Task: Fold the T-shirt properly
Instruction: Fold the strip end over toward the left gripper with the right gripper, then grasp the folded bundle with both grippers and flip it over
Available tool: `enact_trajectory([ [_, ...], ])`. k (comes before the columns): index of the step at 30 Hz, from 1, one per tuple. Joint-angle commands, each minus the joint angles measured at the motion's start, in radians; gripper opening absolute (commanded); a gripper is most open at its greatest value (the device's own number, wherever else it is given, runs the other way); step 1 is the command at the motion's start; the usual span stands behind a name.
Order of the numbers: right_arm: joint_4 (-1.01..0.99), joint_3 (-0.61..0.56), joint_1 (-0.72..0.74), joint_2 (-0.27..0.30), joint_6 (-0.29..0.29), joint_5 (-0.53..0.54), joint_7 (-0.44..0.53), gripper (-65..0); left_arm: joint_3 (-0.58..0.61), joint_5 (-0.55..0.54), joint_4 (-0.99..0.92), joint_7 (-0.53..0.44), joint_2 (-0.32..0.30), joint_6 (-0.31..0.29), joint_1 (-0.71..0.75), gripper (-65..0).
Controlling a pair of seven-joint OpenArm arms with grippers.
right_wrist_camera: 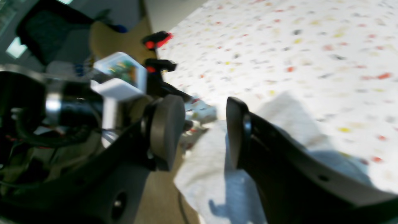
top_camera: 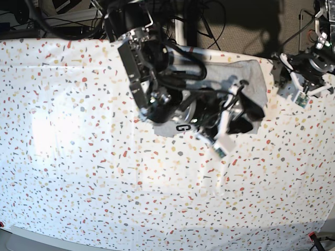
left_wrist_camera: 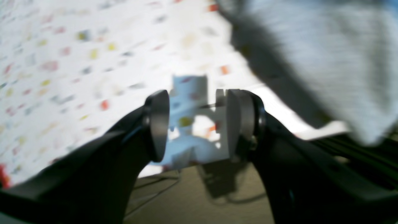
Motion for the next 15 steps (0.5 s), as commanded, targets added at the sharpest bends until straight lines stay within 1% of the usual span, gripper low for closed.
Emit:
enact_trajectory([
  [1,0.026,0.026,0.032,-0.013,0.009,0.019,-0.006,-38.4,-0.007,-0.003,0.016,-0.023,-0.034,0.042,-0.009,-35.8],
  [3,0.031,0.087,0.055,-0.013,0.009,0.007,-0.082,-38.5,-0.007,-0.033,0.019,-0.048,-0.066,0.109,-0.010,-35.8],
  [5,0.031,0.151,0.078,-0.013,0.009,-0.037,-0.142,-39.5,-0.007,-0.148,0.024,-0.066,-0.086,0.114,-0.010,-36.1],
  [6,0.031,0.178,0.083,-0.013,0.009,-0.049,-0.156,-42.4,-0.007,-0.229,0.026,-0.065,-0.088,0.100,-0.010,-37.9],
  [7,0.031,0.201,0.085,-0.013,0.009,-0.048,-0.157,-46.2,-0.006,-0.300,0.028,-0.065,-0.087,0.079,-0.008,-41.2],
  [8,0.030,0.218,0.085,0.001,0.009,-0.048,-0.157,-50.4,-0.006,-0.365,0.028,-0.065,-0.084,0.051,-0.005,-45.3],
  [10,0.030,0.243,0.084,0.045,0.009,-0.051,-0.157,-58.2,-0.006,-0.430,0.028,-0.065,-0.063,0.016,0.004,-53.7],
  [12,0.030,0.254,0.084,0.094,0.009,-0.070,-0.157,-64.2,-0.006,-0.483,0.028,-0.064,-0.032,-0.015,0.015,-61.4],
  [13,0.029,0.254,0.084,0.116,0.009,-0.092,-0.155,-65.0,-0.006,-0.510,0.028,-0.064,-0.016,-0.027,0.021,-64.8],
  [15,0.024,0.254,0.081,0.150,0.009,-0.141,-0.135,-65.0,-0.006,-0.560,0.029,-0.065,0.018,-0.044,0.029,-65.0],
])
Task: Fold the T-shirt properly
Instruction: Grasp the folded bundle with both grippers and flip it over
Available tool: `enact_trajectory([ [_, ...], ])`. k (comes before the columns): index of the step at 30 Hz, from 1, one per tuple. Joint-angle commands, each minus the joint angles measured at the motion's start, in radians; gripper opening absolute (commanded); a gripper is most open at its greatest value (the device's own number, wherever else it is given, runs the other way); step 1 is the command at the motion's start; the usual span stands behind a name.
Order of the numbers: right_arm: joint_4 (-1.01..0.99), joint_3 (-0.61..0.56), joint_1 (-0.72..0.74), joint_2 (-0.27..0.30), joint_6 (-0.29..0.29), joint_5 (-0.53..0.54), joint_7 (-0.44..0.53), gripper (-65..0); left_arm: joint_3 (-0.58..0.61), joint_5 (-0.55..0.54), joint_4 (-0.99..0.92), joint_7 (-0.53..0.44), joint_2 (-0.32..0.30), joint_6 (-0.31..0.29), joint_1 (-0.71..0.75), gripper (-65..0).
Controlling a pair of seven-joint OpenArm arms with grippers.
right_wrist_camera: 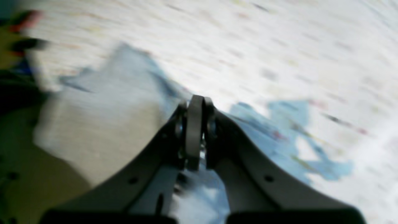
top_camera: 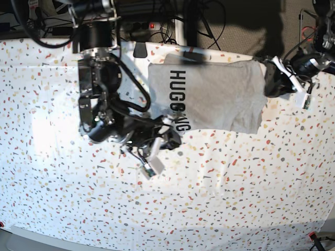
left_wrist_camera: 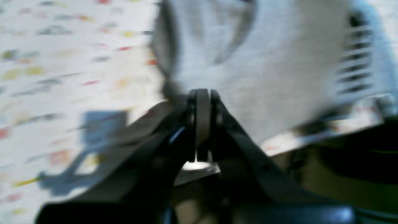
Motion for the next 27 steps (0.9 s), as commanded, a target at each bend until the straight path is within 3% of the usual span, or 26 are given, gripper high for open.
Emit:
enact_trajectory([
  [1,0.005,-0.005,0.019,0.001,0.008,0.008,0.045,-65.0,-0.007,-0.024,0.017,-0.019,0.007,-0.014,-0.004,-65.0],
  [7,-0.121,-0.005,0.015,0.019,0.008,-0.092,0.156,-65.0,-0.007,-0.027,0.018,-0.014,0.133,-0.022,0.018,-65.0],
  [11,-0.221,-0.005,0.029,0.019,0.008,-0.145,0.174,-65.0,-0.007,0.120,0.004,-0.026,0.209,-0.022,0.038,-65.0],
  [16,-0.297,-0.005,0.031,0.042,0.008,-0.230,0.256,-65.0,-0.006,0.261,-0.133,-0.133,0.278,-0.023,0.036,-65.0],
  [20,-0.302,-0.004,0.026,0.063,0.008,-0.230,0.251,-65.0,-0.006,0.365,-0.277,-0.222,0.295,-0.023,-0.007,-65.0],
  [27,-0.288,-0.005,-0.008,0.066,0.008,-0.215,0.232,-65.0,-0.006,0.496,-0.440,-0.222,0.295,-0.022,-0.203,-65.0],
])
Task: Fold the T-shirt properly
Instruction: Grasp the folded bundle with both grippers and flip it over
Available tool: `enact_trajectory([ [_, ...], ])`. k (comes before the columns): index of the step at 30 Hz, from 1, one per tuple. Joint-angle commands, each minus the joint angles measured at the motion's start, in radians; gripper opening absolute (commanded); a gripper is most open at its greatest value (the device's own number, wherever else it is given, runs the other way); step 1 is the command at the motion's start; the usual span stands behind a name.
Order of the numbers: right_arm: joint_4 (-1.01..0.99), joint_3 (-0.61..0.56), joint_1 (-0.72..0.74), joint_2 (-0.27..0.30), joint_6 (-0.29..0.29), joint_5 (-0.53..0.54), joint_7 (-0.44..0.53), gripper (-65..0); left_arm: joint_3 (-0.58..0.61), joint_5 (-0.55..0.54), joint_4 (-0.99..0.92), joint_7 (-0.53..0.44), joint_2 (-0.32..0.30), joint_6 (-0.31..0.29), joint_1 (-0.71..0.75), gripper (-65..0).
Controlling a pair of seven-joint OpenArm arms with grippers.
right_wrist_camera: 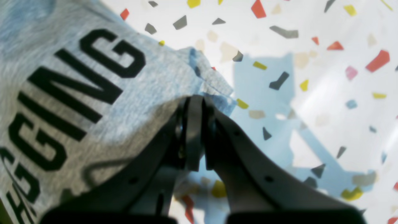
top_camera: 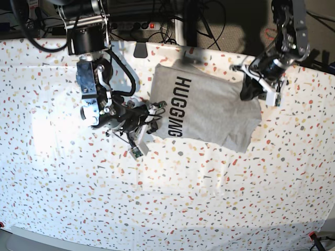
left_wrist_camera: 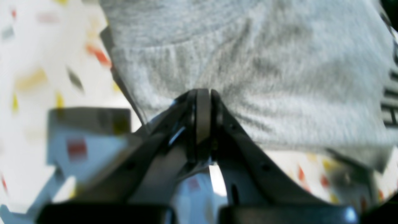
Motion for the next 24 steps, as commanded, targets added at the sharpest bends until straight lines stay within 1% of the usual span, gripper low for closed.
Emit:
enact_trajectory([
  [1,0.028,0.000,-0.002,-0.002,0.006,0.008,0.000,-65.0,0.000,0.047,-0.019,0.052,-0.006,0.034,-0.031,-65.0],
  [5,0.110,-0.003,-0.091,-0.008,0.006,0.027,0.003,-65.0,0.005,0.045,-0.087,0.052,-0.003,0.034,-0.143,-65.0],
  [7,0.159,-0.008,-0.142,-0.008,0.006,0.039,0.016,-65.0,0.032,0.044,-0.116,0.050,-0.003,0.026,-0.187,-65.0],
  [10,0.226,-0.026,-0.213,-0.008,0.006,0.038,0.053,-65.0,0.109,0.045,-0.148,0.028,0.000,0.019,-0.242,-65.0],
  [15,0.272,-0.098,-0.280,-0.008,0.006,0.038,0.114,-65.0,0.280,0.045,-0.193,-0.054,0.000,0.024,-0.328,-65.0],
  [16,0.272,-0.111,-0.283,-0.008,0.006,0.038,0.130,-65.0,0.307,0.046,-0.201,-0.057,0.000,0.037,-0.348,-65.0],
  [18,0.272,-0.135,-0.283,-0.008,0.006,0.042,0.138,-65.0,0.346,0.047,-0.211,-0.058,-0.001,0.086,-0.385,-65.0],
  [20,0.273,-0.144,-0.283,-0.008,0.006,0.061,0.139,-65.0,0.358,0.046,-0.211,-0.061,-0.001,0.122,-0.421,-65.0],
  [22,0.279,-0.144,-0.283,-0.008,0.006,0.061,0.142,-65.0,0.358,0.046,-0.211,-0.058,-0.004,0.125,-0.459,-65.0],
  [24,0.305,-0.134,-0.286,-0.008,0.006,0.061,0.138,-65.0,0.358,0.045,-0.204,-0.033,-0.011,0.125,-0.491,-65.0],
])
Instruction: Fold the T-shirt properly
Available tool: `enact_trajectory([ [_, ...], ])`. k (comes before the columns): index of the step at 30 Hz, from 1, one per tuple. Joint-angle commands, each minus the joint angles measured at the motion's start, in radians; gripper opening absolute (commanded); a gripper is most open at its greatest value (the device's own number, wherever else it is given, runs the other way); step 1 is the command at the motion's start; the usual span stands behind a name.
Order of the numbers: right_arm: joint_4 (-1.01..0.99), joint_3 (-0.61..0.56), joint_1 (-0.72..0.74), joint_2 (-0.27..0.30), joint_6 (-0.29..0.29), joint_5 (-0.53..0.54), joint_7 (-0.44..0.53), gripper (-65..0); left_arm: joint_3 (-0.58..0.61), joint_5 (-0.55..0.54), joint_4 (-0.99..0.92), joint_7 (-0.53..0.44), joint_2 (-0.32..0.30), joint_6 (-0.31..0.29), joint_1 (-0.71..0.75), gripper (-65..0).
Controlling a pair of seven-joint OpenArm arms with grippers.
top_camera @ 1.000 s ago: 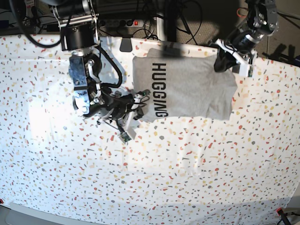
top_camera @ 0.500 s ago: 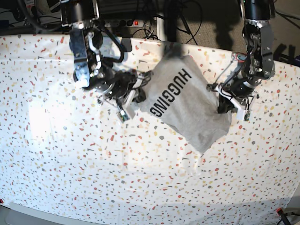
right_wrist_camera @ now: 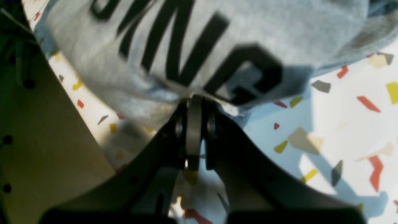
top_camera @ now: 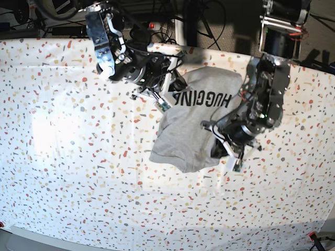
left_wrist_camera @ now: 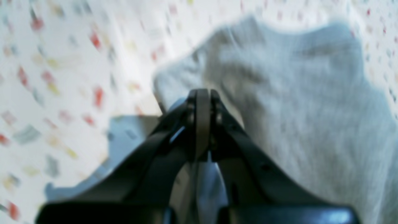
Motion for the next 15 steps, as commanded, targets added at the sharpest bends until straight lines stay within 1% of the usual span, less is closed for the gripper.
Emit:
enact_trajectory([
  [1,0.047,0.013,0.010,-0.003,0.009,0.014,0.021,-65.0,-0.002,-0.010,0.031,0.001,-0.009,-0.005,-0.033,-65.0],
  [4,0.147,0.083,-0.017,-0.003,0.009,0.015,-0.003,-65.0,-0.002,-0.011,0.105,0.087,-0.027,-0.005,-0.034,-65.0],
  [6,0.219,0.160,-0.046,-0.003,0.009,0.015,-0.007,-65.0,-0.002,-0.015,0.173,0.114,-0.053,-0.005,-0.012,-65.0],
  [8,0.284,0.247,-0.083,-0.003,0.009,0.016,-0.010,-65.0,-0.003,-0.074,0.249,0.132,-0.099,-0.001,0.027,-65.0],
  [9,0.312,0.292,-0.102,-0.003,0.009,0.020,-0.016,-65.0,-0.003,-0.118,0.288,0.139,-0.125,0.015,0.051,-65.0],
  [10,0.336,0.338,-0.121,-0.003,0.009,0.044,-0.032,-65.0,-0.003,-0.156,0.327,0.140,-0.151,0.039,0.079,-65.0],
  [11,0.359,0.386,-0.140,-0.003,0.009,0.084,-0.058,-65.0,-0.005,-0.169,0.366,0.150,-0.173,0.063,0.109,-65.0],
  [13,0.400,0.483,-0.181,-0.003,0.009,0.186,-0.127,-65.0,-0.027,-0.169,0.441,0.190,-0.199,0.074,0.181,-65.0],
  [15,0.439,0.575,-0.224,-0.003,0.009,0.283,-0.209,-65.0,-0.061,-0.169,0.513,0.207,-0.216,0.074,0.264,-65.0],
])
